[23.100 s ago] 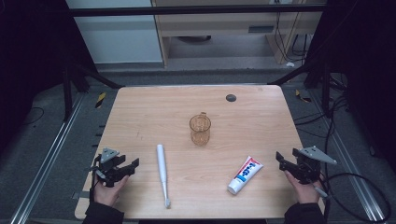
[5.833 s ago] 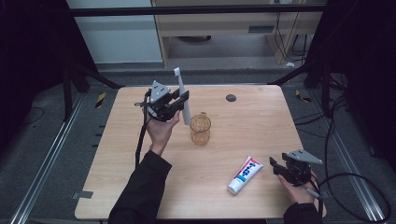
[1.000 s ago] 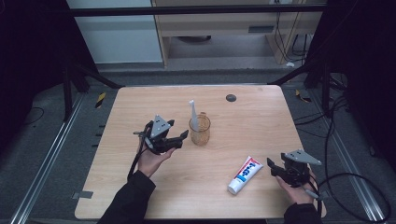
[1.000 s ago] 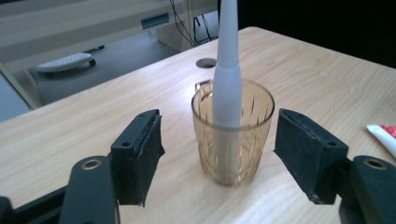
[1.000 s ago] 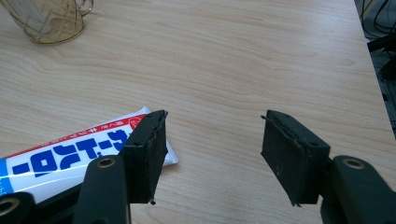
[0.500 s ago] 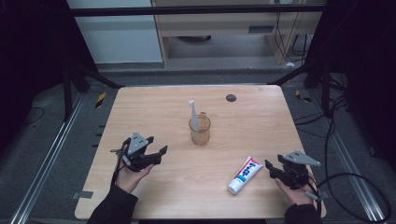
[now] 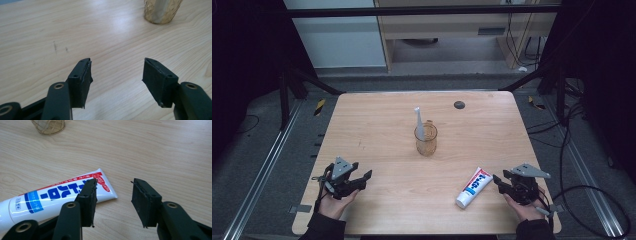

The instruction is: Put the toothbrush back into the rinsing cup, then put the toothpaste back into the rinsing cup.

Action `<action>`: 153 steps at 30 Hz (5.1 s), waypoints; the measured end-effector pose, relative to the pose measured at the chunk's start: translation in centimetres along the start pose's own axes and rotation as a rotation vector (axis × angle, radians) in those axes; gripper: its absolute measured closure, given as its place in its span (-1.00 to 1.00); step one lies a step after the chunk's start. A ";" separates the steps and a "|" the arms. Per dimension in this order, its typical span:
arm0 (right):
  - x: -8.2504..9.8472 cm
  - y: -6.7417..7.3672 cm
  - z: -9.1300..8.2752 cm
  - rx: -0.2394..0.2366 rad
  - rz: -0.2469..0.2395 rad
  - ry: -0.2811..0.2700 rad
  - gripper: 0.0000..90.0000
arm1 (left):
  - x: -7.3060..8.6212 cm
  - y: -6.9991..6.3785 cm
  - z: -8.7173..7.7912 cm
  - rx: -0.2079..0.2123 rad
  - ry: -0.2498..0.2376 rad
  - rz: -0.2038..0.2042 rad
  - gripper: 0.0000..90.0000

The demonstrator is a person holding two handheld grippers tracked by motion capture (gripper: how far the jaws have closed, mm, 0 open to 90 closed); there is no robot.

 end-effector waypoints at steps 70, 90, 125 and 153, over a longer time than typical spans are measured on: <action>-0.8 3.7 6.7 -0.064 -0.028 0.177 0.76 | 1.5 1.7 0.7 -0.088 0.045 0.032 -0.06; -1.8 5.8 7.5 -0.116 -0.061 0.187 0.77 | 1.6 1.8 0.8 -0.087 0.053 0.037 -0.08; -2.9 5.6 2.5 -0.163 -0.051 0.145 0.61 | 1.5 2.0 0.6 -0.089 0.043 0.025 -0.08; -3.6 8.1 3.9 -0.176 -0.070 0.235 -0.06 | 1.9 2.0 0.9 -0.086 0.067 0.038 -0.10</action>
Point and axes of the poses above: each handheld gripper's, and its own axes: z roughly forward along the jaws, x roughly out of its underside, y roughly to its left, the point moved 10 cm from there along z, roughly forward along the jaws, and after that the axes turned 8 degrees about -z, right-handed, at the moved point
